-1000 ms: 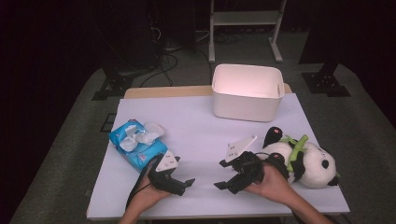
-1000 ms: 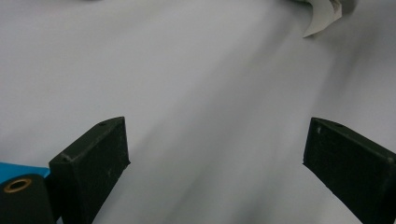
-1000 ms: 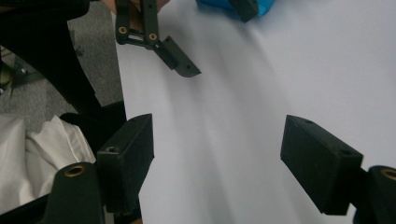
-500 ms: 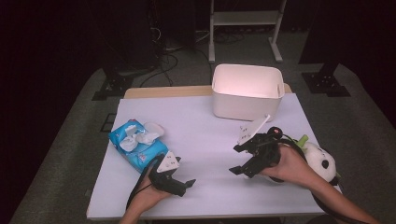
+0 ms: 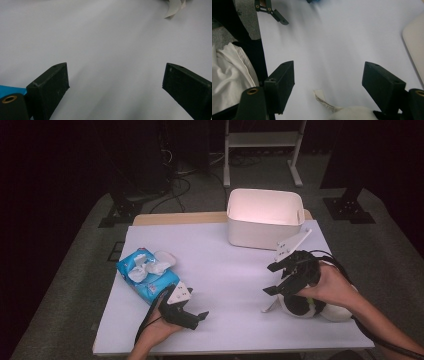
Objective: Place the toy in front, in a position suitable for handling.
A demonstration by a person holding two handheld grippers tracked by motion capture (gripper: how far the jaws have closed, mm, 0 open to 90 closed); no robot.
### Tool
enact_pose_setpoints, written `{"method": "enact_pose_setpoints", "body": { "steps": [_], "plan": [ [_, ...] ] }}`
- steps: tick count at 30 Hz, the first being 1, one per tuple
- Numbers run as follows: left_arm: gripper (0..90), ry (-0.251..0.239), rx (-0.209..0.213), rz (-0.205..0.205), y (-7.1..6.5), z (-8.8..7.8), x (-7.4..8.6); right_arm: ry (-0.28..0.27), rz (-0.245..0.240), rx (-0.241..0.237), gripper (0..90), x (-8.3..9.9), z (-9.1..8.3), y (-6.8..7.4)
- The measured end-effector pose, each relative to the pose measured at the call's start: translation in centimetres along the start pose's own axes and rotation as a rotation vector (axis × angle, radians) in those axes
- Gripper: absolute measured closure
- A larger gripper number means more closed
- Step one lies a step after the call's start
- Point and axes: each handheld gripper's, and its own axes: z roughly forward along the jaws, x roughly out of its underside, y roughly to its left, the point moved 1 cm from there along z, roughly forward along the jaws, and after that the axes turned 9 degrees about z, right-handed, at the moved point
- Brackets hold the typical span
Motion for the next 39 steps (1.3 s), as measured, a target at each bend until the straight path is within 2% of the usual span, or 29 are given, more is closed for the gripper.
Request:
{"method": "enact_pose_setpoints", "body": {
  "steps": [9, 17, 23, 27, 33, 39],
  "plan": [
    [5.6, 0.004, -0.007, -0.008, 0.2, 0.0, 0.2, 0.022, 0.013, 0.021, 24.9, 0.9, -2.0, -1.8],
    [5.6, 0.009, -0.014, -0.008, 0.3, 0.0, 0.2, 0.039, 0.022, 0.030, 24.9, 2.0, -3.4, -2.9],
    [5.6, 0.012, -0.021, -0.008, 0.4, -0.1, 0.3, 0.040, 0.046, 0.040, 24.9, 3.1, -4.6, -4.0],
    [5.6, 0.025, -0.020, -0.010, 0.5, 0.1, 0.4, 0.064, 0.054, 0.070, 25.0, 3.9, -5.5, -4.7],
    [5.6, 0.033, -0.019, -0.008, 0.4, 0.2, 0.4, 0.083, 0.107, 0.090, 24.9, 6.1, -6.1, -6.7],
    [5.6, 0.038, -0.014, -0.008, 0.3, 0.4, 0.4, 0.100, 0.155, 0.113, 24.9, 7.6, -6.6, -8.0]
  ]
}}
